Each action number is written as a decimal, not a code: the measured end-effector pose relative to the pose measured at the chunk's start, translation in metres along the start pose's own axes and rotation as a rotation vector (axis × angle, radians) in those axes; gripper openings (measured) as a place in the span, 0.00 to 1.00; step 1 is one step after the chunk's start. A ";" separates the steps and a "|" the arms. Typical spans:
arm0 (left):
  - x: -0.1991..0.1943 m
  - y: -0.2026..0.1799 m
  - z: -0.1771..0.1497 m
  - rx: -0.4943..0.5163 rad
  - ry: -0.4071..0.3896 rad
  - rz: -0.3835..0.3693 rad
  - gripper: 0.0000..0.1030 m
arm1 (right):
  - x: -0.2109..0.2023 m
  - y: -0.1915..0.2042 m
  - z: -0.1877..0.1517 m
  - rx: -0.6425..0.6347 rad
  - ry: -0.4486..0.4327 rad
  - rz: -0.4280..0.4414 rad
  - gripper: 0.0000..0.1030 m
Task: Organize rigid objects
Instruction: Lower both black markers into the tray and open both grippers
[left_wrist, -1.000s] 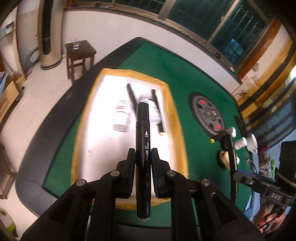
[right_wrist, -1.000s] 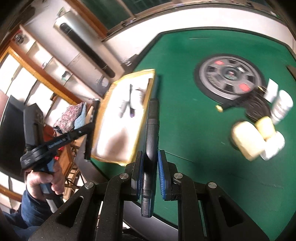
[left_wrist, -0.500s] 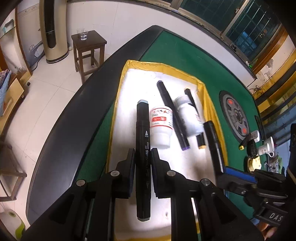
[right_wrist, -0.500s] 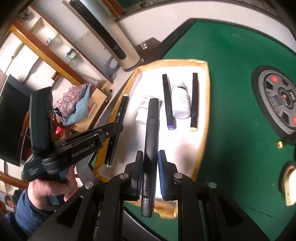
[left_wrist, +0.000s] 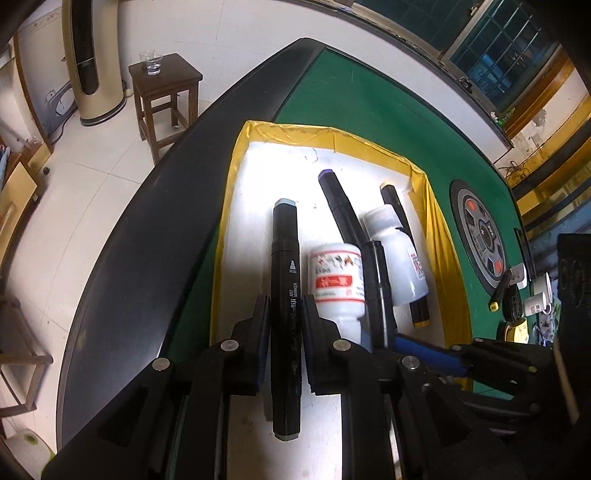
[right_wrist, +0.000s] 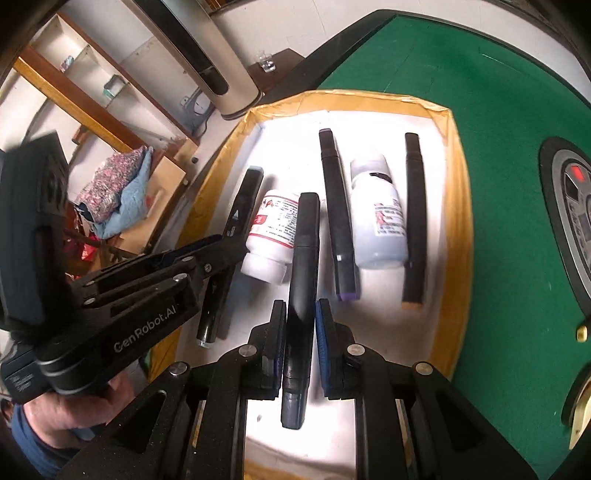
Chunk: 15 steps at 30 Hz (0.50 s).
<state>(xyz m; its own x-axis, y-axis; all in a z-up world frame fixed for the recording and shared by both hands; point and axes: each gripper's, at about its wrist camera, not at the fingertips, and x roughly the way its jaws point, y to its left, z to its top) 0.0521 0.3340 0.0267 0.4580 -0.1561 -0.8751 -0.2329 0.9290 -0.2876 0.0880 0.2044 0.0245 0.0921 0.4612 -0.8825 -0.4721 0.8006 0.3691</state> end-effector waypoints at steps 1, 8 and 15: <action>0.000 -0.001 0.002 0.010 0.000 0.006 0.14 | 0.003 0.001 0.001 -0.001 0.005 -0.009 0.13; 0.003 0.002 0.011 0.043 -0.003 0.001 0.14 | 0.004 -0.004 0.011 0.020 -0.019 -0.022 0.13; 0.002 0.002 0.010 0.022 0.002 -0.022 0.14 | -0.001 -0.004 0.011 0.006 -0.043 -0.011 0.14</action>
<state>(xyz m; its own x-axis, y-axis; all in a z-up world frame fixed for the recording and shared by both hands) 0.0606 0.3385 0.0285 0.4608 -0.1777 -0.8695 -0.2033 0.9325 -0.2984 0.0995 0.2050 0.0266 0.1351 0.4687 -0.8730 -0.4657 0.8077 0.3616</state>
